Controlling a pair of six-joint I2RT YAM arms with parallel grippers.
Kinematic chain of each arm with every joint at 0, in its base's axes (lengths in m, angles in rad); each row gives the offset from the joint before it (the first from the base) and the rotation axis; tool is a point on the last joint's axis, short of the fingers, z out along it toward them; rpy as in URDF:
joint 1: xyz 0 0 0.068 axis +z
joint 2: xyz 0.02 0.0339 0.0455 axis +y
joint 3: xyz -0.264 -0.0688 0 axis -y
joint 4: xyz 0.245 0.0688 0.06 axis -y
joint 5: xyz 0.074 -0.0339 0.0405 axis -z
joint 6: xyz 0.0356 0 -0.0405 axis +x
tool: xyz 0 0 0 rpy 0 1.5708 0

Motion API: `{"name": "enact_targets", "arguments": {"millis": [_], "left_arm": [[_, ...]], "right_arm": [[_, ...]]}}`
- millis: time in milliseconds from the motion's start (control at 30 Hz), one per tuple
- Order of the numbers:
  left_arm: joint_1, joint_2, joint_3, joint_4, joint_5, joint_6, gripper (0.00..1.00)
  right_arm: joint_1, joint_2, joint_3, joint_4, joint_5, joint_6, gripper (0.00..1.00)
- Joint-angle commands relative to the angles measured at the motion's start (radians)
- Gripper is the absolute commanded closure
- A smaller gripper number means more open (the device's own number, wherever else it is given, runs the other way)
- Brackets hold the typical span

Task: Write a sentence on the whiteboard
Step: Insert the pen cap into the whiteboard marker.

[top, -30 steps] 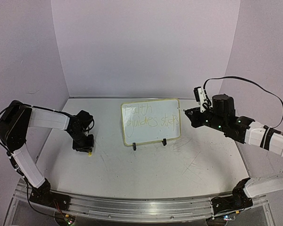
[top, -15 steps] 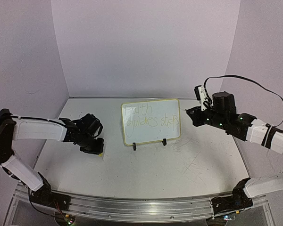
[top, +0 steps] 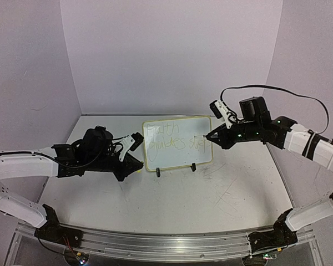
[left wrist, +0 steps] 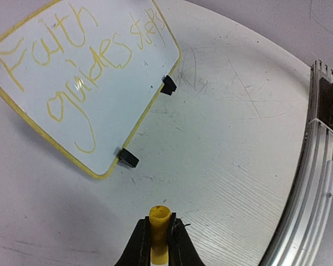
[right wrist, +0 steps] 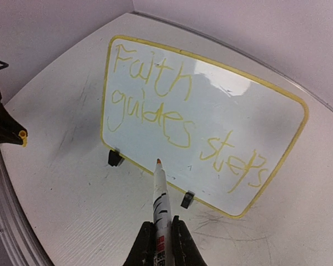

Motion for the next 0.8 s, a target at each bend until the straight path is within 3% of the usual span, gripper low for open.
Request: {"name": "enact_targets", "arguments": {"millis": [0,233,367,767], "left_arm": [[-0.014,-0.014,0.016,0.203,-0.121,0.299,1.0],[-0.027,0.002,-0.057,0.331,-0.303,0.453,1.0],[-0.034,-0.034,-0.119,0.415,-0.32,0.484,1.0],[-0.072,-0.034,-0.152,0.429,-0.356,0.58,1.0]], "right_arm": [[0.042,0.061,0.105,-0.108,-0.159,0.016,1.0],[0.159,0.171,0.244,-0.098,-0.15,0.218,1.0],[0.192,0.22,0.307,-0.082,-0.165,0.303,1.0],[0.234,0.427,0.54,-0.129,-0.292,0.454,1.0]]}}
